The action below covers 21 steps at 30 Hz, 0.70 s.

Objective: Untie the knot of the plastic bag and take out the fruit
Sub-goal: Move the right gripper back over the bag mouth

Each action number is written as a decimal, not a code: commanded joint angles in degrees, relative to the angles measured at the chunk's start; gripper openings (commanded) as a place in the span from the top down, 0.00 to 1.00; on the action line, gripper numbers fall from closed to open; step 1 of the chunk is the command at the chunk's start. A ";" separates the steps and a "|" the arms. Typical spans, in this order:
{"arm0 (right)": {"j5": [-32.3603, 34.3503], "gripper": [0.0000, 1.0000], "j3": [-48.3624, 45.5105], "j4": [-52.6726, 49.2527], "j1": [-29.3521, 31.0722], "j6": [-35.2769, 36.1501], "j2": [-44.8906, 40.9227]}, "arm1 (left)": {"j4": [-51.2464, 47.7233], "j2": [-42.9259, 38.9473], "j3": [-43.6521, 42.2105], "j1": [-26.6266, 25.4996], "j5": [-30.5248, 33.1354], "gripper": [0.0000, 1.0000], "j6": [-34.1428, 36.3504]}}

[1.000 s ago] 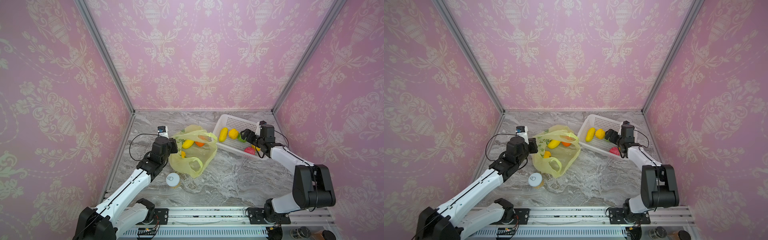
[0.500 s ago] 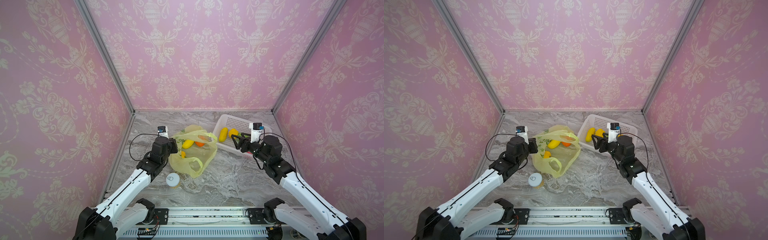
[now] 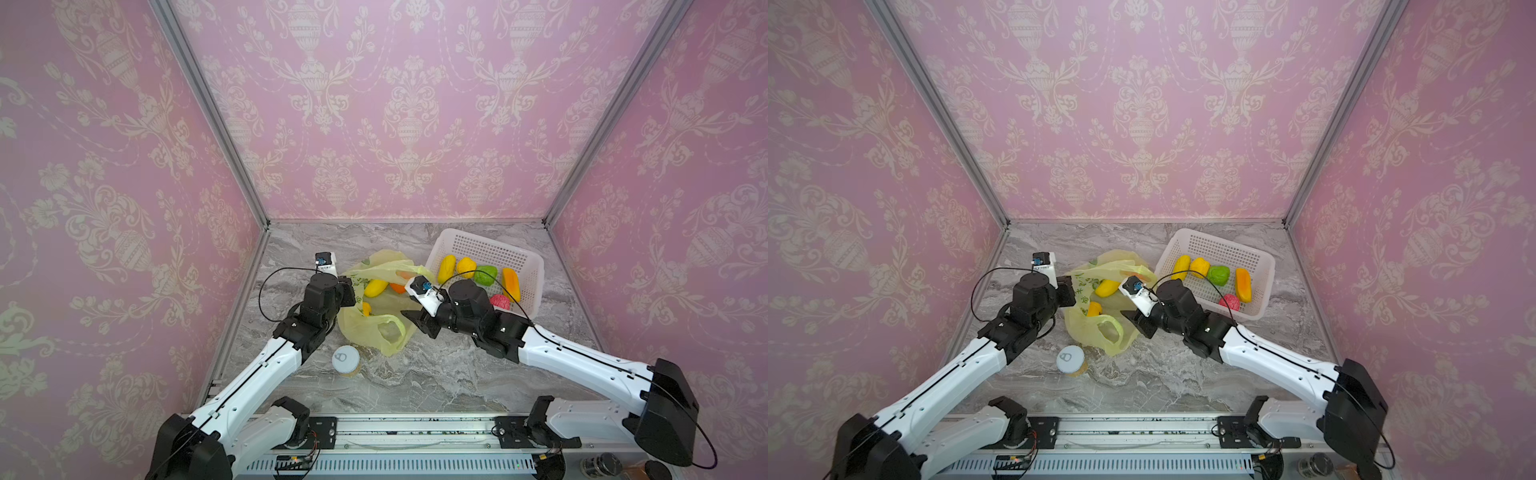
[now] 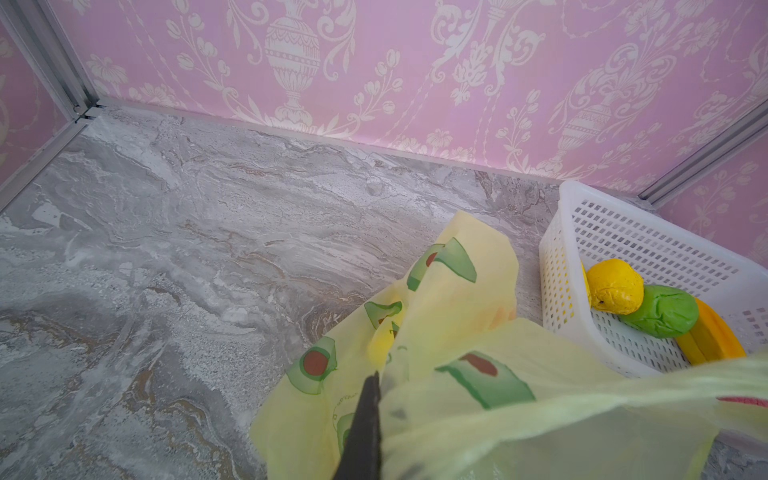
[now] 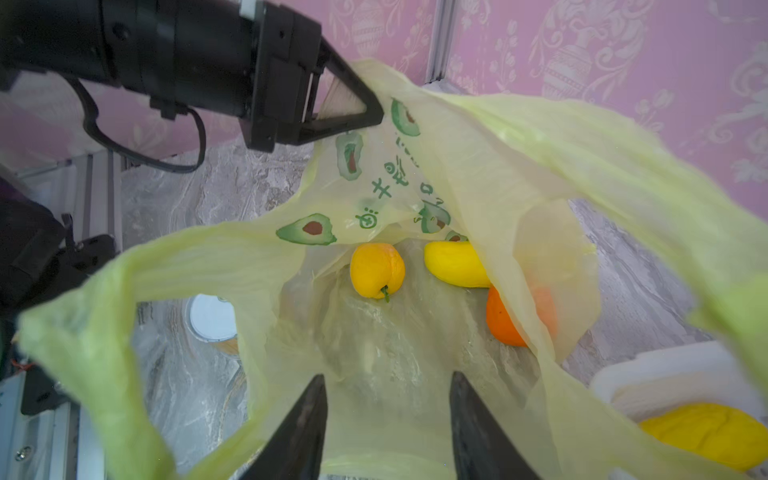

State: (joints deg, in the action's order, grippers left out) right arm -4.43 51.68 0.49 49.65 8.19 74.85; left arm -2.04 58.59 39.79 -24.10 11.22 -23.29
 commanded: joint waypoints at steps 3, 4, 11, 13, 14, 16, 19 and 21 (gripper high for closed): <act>1.55 0.60 5.45 -0.75 0.02 4.90 8.77 | -0.58 -0.40 -0.59 0.45 0.17 1.00 0.00; 0.54 0.60 6.48 -0.96 0.03 5.20 10.65 | -0.51 -0.40 -0.58 0.45 -0.04 1.00 0.00; -3.04 0.38 10.95 4.98 0.10 6.09 23.37 | -0.42 -1.03 -0.68 0.45 -0.12 1.00 -0.01; -2.36 0.33 12.63 7.37 0.11 5.10 27.10 | -0.42 -1.02 -0.68 0.45 -0.29 1.00 0.00; -1.86 0.31 13.75 8.31 0.24 4.47 29.04 | -0.37 -1.03 -0.68 0.45 -0.33 1.00 0.00; -0.18 0.25 15.05 10.47 0.51 3.59 32.18 | -0.41 -1.02 -0.68 0.45 -0.38 1.00 0.00; 1.21 0.15 18.36 13.79 0.76 1.62 36.09 | -0.25 -0.86 -0.68 0.45 -0.41 1.00 0.00; 2.71 0.12 20.40 14.58 0.95 0.34 38.92 | -0.15 -0.59 -0.68 0.45 -0.58 1.00 0.00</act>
State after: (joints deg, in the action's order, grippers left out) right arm -4.16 68.27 10.28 49.91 11.22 111.55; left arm -1.98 58.52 39.79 -24.10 11.18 -23.29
